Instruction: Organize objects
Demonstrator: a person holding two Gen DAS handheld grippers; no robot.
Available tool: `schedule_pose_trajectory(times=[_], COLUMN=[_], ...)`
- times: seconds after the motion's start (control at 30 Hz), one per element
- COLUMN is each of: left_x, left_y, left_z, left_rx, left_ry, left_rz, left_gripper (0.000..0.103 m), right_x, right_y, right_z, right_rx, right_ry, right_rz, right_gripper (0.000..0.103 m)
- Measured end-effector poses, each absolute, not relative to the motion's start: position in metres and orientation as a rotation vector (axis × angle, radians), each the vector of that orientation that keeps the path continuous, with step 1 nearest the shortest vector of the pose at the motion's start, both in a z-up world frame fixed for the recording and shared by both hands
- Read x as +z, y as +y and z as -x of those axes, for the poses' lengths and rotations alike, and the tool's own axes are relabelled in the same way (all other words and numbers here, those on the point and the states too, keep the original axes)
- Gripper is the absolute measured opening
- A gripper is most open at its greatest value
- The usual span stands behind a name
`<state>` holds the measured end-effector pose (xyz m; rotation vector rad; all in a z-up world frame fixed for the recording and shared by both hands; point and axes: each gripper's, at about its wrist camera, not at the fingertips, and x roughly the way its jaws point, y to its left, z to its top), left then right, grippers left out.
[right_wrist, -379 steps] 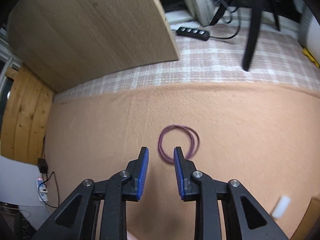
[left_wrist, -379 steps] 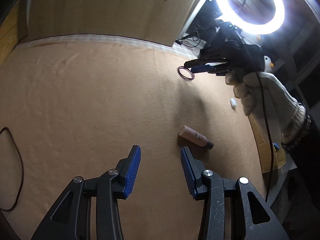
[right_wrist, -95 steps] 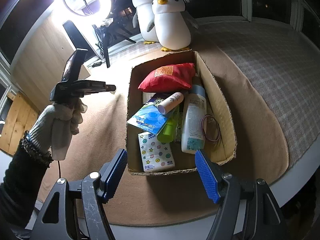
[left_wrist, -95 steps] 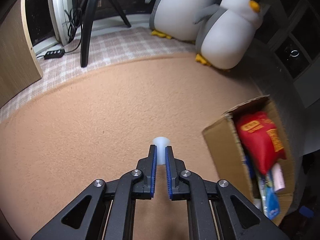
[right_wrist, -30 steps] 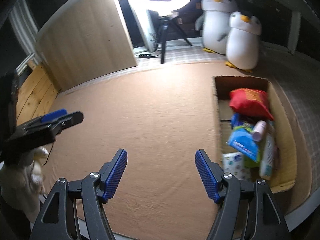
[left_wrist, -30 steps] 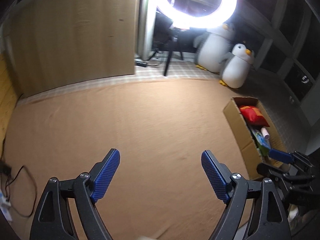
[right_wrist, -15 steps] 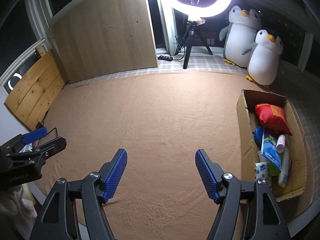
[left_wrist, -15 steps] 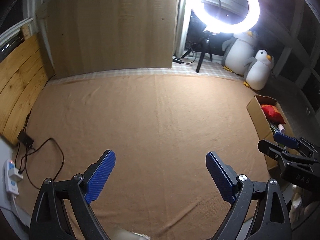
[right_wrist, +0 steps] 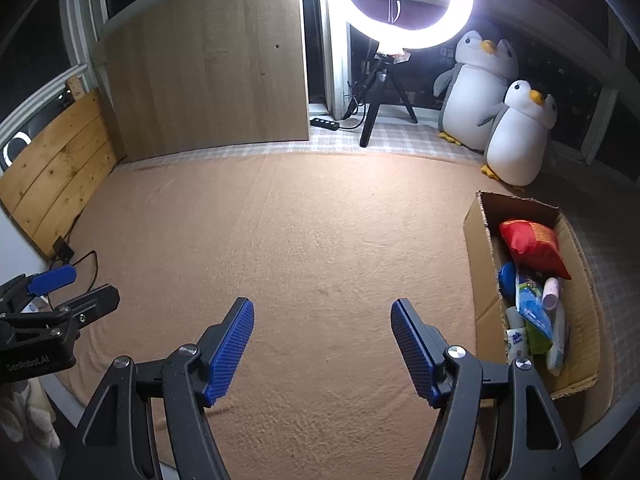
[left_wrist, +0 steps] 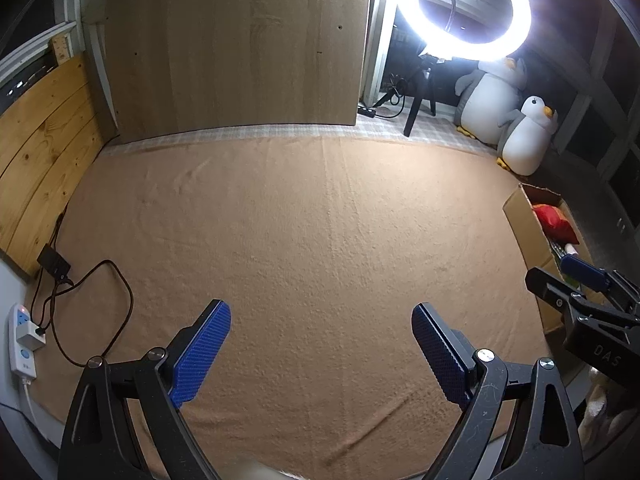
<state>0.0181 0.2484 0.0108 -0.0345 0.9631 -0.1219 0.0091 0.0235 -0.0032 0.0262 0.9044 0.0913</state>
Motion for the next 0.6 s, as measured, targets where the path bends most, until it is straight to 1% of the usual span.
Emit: schedule_pose_trajectory(times=[0.23,0.6], left_x=[0.0095,0.0064], left_y=[0.2419,0.2448], left_z=[-0.0238,-0.0281], left_rx=[-0.129,-0.115], left_ry=[0.959,0.961], left_rz=[0.020,0.025], left_gripper=[0.094,0.094], right_x=[-0.0016,-0.0020], right_y=[0.0226,0.0242], right_z=[-0.0090,-0.0127], right_rx=[0.076,0.066], right_ry=[0.897,0.897], right_rz=[-0.025,-0.016], right_gripper=[0.071,0.072])
